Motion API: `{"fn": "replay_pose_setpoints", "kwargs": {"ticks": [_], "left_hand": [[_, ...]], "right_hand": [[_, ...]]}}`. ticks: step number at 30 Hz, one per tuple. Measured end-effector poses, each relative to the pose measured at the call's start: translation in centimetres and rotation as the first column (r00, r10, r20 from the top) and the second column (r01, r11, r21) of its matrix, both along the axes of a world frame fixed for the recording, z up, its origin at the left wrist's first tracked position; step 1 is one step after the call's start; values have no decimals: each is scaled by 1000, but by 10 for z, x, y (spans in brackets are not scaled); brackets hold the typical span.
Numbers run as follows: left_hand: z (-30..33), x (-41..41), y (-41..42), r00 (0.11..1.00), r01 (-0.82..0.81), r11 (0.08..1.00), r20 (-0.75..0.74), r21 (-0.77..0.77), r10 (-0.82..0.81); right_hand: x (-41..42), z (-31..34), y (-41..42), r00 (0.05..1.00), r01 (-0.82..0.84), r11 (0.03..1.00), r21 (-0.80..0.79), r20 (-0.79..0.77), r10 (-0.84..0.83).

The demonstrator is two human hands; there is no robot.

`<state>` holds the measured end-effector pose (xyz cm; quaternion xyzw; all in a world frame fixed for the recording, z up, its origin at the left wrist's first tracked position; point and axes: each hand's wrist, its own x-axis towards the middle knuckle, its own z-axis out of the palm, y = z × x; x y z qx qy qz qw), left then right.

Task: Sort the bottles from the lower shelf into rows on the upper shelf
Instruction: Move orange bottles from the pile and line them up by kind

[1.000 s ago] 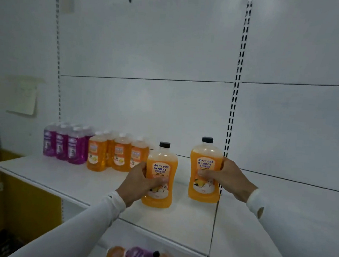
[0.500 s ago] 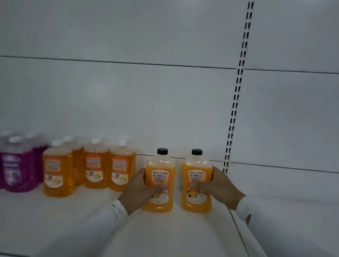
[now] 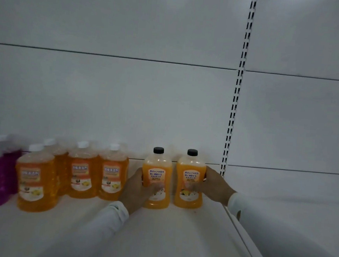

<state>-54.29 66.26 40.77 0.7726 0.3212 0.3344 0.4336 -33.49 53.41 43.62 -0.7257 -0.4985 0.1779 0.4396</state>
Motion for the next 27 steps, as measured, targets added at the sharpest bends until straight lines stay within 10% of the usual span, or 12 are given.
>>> {"fn": "replay_pose_setpoints", "kwargs": {"ticks": [27], "left_hand": [[0, 27, 2, 986, -139, 987, -85, 75, 145]], "right_hand": [[-2, -10, 14, 982, 186, 982, 20, 37, -186]]}}
